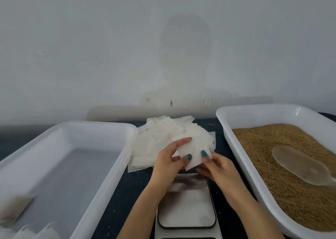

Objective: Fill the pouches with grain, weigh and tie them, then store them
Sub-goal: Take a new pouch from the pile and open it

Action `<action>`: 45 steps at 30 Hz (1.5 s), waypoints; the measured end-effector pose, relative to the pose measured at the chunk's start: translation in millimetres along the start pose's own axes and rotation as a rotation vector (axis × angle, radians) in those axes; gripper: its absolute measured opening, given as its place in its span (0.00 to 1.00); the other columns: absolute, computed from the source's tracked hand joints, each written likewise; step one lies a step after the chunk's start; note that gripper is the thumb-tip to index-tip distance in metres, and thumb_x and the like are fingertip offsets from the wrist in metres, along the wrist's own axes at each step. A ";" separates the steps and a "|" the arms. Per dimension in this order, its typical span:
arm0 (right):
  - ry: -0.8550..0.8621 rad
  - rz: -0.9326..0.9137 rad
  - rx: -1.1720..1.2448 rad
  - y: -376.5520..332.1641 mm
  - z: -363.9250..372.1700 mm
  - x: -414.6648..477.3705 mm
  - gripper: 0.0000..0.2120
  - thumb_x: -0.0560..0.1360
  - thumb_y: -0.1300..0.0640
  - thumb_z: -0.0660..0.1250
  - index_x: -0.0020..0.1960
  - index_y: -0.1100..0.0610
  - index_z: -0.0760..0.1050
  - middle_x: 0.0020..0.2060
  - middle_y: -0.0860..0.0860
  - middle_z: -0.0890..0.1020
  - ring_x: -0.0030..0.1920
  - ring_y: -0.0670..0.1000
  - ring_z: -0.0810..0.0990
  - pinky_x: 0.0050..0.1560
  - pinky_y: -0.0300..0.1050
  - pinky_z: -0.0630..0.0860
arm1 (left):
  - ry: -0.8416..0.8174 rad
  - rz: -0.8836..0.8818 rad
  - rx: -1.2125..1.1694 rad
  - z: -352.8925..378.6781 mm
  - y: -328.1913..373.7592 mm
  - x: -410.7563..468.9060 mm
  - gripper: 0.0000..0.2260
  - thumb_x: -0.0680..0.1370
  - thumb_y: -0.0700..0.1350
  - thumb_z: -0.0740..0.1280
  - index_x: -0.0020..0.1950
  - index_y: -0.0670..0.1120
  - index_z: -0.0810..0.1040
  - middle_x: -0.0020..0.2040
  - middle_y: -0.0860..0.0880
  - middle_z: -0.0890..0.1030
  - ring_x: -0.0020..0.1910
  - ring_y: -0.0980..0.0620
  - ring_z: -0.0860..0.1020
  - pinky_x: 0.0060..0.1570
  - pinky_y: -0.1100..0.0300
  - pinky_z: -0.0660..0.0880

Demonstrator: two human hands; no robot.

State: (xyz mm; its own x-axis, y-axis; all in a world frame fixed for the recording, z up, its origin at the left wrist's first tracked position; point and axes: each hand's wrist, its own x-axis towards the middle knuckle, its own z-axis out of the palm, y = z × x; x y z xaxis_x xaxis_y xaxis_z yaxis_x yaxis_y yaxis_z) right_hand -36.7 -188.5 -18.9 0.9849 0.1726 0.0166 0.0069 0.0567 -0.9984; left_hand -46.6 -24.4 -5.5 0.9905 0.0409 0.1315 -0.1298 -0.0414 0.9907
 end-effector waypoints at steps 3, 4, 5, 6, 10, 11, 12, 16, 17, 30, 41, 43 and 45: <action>0.081 -0.047 0.009 -1.3 1.3 -1.7 0.12 0.76 0.47 0.68 0.54 0.52 0.82 0.46 0.49 0.87 0.46 0.49 0.87 0.44 0.43 0.83 | -0.126 0.073 0.060 4.3 -1.2 -6.6 0.23 0.77 0.35 0.70 0.66 0.58 0.76 0.57 0.49 0.82 0.45 0.39 0.83 0.45 0.48 0.82; 0.102 -0.081 -0.005 -1.3 0.0 -1.8 0.11 0.77 0.49 0.68 0.53 0.53 0.82 0.45 0.50 0.87 0.45 0.49 0.86 0.42 0.43 0.83 | -0.126 0.085 0.073 5.6 -0.6 -7.6 0.23 0.77 0.36 0.70 0.66 0.59 0.75 0.55 0.46 0.82 0.44 0.36 0.82 0.45 0.45 0.82; 0.108 -0.107 -0.015 -1.7 -1.5 -1.9 0.10 0.77 0.50 0.68 0.53 0.54 0.83 0.44 0.50 0.87 0.44 0.50 0.86 0.41 0.42 0.82 | -0.099 0.092 0.075 6.5 0.5 -7.8 0.22 0.77 0.38 0.71 0.65 0.60 0.76 0.55 0.45 0.81 0.42 0.36 0.82 0.44 0.45 0.82; 0.099 -0.124 -0.027 -1.5 -3.0 -1.7 0.10 0.76 0.50 0.68 0.52 0.54 0.83 0.44 0.50 0.87 0.44 0.49 0.86 0.39 0.40 0.81 | -0.056 0.098 0.059 7.8 1.8 -8.0 0.20 0.77 0.40 0.72 0.63 0.60 0.76 0.54 0.48 0.82 0.40 0.40 0.82 0.42 0.48 0.82; 0.043 -0.147 -0.161 0.0 -6.0 -1.0 0.08 0.76 0.51 0.69 0.52 0.52 0.82 0.44 0.48 0.87 0.45 0.47 0.85 0.41 0.40 0.81 | 0.180 0.118 0.060 9.5 3.3 -5.4 0.10 0.78 0.41 0.71 0.54 0.56 0.80 0.51 0.53 0.83 0.39 0.51 0.83 0.35 0.60 0.80; 0.041 -0.153 -0.192 1.0 -6.4 -0.5 0.07 0.76 0.51 0.69 0.52 0.51 0.82 0.44 0.47 0.86 0.46 0.47 0.85 0.42 0.41 0.81 | 0.230 0.117 0.077 8.4 2.6 -4.7 0.10 0.77 0.41 0.71 0.53 0.56 0.80 0.48 0.52 0.84 0.39 0.51 0.83 0.34 0.60 0.80; 0.048 -0.161 -0.214 1.1 -6.0 -0.8 0.07 0.75 0.50 0.69 0.52 0.49 0.81 0.44 0.46 0.86 0.46 0.46 0.85 0.43 0.39 0.81 | 0.264 0.114 0.098 6.9 2.1 -4.3 0.10 0.77 0.42 0.71 0.53 0.56 0.79 0.45 0.51 0.84 0.40 0.51 0.83 0.35 0.59 0.81; 0.255 -0.263 -0.414 1.3 -4.6 -2.6 0.14 0.73 0.46 0.70 0.56 0.46 0.74 0.49 0.38 0.81 0.51 0.38 0.80 0.46 0.33 0.77 | 0.350 0.196 0.273 2.3 1.3 -9.0 0.11 0.76 0.44 0.72 0.51 0.61 0.79 0.43 0.59 0.84 0.41 0.57 0.82 0.39 0.66 0.79; 0.306 -0.307 -0.479 -0.3 -4.2 -4.6 0.13 0.73 0.45 0.70 0.55 0.46 0.75 0.49 0.38 0.80 0.50 0.39 0.80 0.47 0.34 0.77 | 0.351 0.235 0.358 2.9 1.9 -11.4 0.12 0.77 0.44 0.72 0.49 0.63 0.78 0.43 0.63 0.83 0.41 0.60 0.82 0.40 0.69 0.78; 0.114 0.071 -0.004 -24.2 5.3 -19.4 0.11 0.80 0.57 0.66 0.44 0.57 0.85 0.39 0.59 0.85 0.38 0.51 0.84 0.40 0.40 0.80 | 0.220 0.910 0.947 12.8 1.8 -22.2 0.10 0.76 0.49 0.74 0.56 0.49 0.83 0.54 0.57 0.84 0.51 0.59 0.82 0.47 0.65 0.79; 0.202 -0.165 -0.105 -29.0 2.0 -20.3 0.14 0.75 0.54 0.71 0.34 0.61 0.81 0.27 0.52 0.82 0.25 0.40 0.75 0.28 0.30 0.70 | 0.093 0.567 0.664 19.8 10.0 -30.5 0.16 0.79 0.57 0.63 0.65 0.55 0.75 0.51 0.58 0.85 0.48 0.60 0.83 0.44 0.59 0.82; 0.196 -0.184 -0.142 -28.8 2.4 -20.6 0.18 0.72 0.46 0.70 0.34 0.61 0.79 0.28 0.55 0.82 0.27 0.43 0.76 0.29 0.33 0.71 | 0.057 0.514 0.597 21.6 11.3 -31.4 0.15 0.79 0.54 0.64 0.65 0.56 0.74 0.51 0.59 0.85 0.49 0.63 0.83 0.47 0.62 0.81; 0.188 -0.222 -0.219 -27.4 2.6 -21.5 0.21 0.70 0.41 0.68 0.36 0.60 0.78 0.30 0.55 0.81 0.29 0.47 0.77 0.32 0.40 0.74 | 0.026 0.444 0.477 23.3 14.0 -31.5 0.13 0.79 0.48 0.66 0.63 0.56 0.76 0.48 0.60 0.85 0.47 0.63 0.83 0.47 0.66 0.79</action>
State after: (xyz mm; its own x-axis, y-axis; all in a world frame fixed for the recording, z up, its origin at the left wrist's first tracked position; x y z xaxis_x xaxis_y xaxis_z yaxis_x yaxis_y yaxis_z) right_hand -58.5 -191.1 8.2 0.9696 -0.0054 0.2445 0.2413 -0.1431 -0.9598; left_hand -78.6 -49.5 3.4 0.8451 -0.0578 0.5315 -0.4858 -0.4982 0.7181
